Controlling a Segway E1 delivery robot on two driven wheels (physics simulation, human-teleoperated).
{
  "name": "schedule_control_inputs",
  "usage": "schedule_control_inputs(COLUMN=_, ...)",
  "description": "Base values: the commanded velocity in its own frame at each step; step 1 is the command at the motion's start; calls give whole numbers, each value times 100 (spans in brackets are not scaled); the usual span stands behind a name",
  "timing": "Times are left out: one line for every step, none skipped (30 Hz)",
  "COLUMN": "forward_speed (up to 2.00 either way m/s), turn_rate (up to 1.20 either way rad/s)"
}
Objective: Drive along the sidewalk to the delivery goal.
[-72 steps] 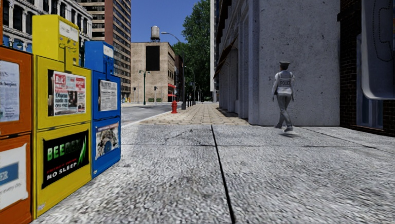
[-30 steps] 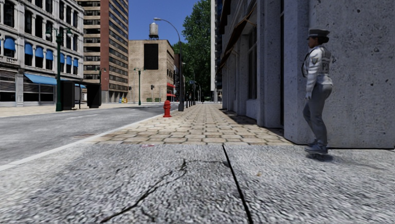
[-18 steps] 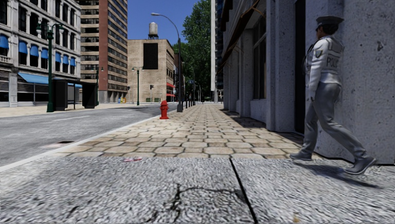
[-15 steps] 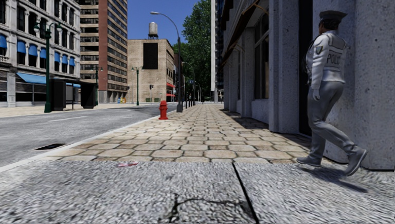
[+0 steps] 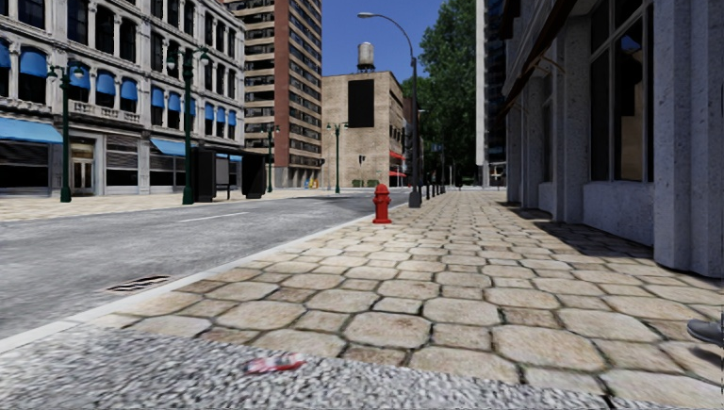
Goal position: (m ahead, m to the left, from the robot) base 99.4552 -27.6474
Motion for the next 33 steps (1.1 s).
schedule_control_inputs(forward_speed=200, turn_rate=82)
schedule_control_inputs(forward_speed=200, turn_rate=99)
schedule_control_inputs(forward_speed=200, turn_rate=99)
schedule_control_inputs(forward_speed=200, turn_rate=103)
schedule_control_inputs(forward_speed=200, turn_rate=62)
schedule_control_inputs(forward_speed=200, turn_rate=14)
schedule_control_inputs(forward_speed=200, turn_rate=0)
schedule_control_inputs(forward_speed=200, turn_rate=0)
schedule_control_inputs(forward_speed=200, turn_rate=0)
schedule_control_inputs(forward_speed=200, turn_rate=0)
schedule_control_inputs(forward_speed=200, turn_rate=0)
schedule_control_inputs(forward_speed=200, turn_rate=0)
schedule_control_inputs(forward_speed=200, turn_rate=0)
schedule_control_inputs(forward_speed=200, turn_rate=0)
schedule_control_inputs(forward_speed=200, turn_rate=0)
schedule_control_inputs(forward_speed=200, turn_rate=0)
schedule_control_inputs(forward_speed=200, turn_rate=0)
schedule_control_inputs(forward_speed=200, turn_rate=0)
schedule_control_inputs(forward_speed=200, turn_rate=0)
schedule_control_inputs(forward_speed=200, turn_rate=0)
schedule_control_inputs(forward_speed=200, turn_rate=0)
schedule_control_inputs(forward_speed=200, turn_rate=-11)
schedule_control_inputs(forward_speed=200, turn_rate=-23)
schedule_control_inputs(forward_speed=200, turn_rate=-37)
schedule_control_inputs(forward_speed=200, turn_rate=-37)
schedule_control_inputs(forward_speed=200, turn_rate=-53)
schedule_control_inputs(forward_speed=200, turn_rate=-81)
schedule_control_inputs(forward_speed=200, turn_rate=-98)
schedule_control_inputs(forward_speed=200, turn_rate=-105)
schedule_control_inputs(forward_speed=200, turn_rate=-107)
schedule_control_inputs(forward_speed=200, turn_rate=-108)
schedule_control_inputs(forward_speed=200, turn_rate=-120)
schedule_control_inputs(forward_speed=200, turn_rate=-120)
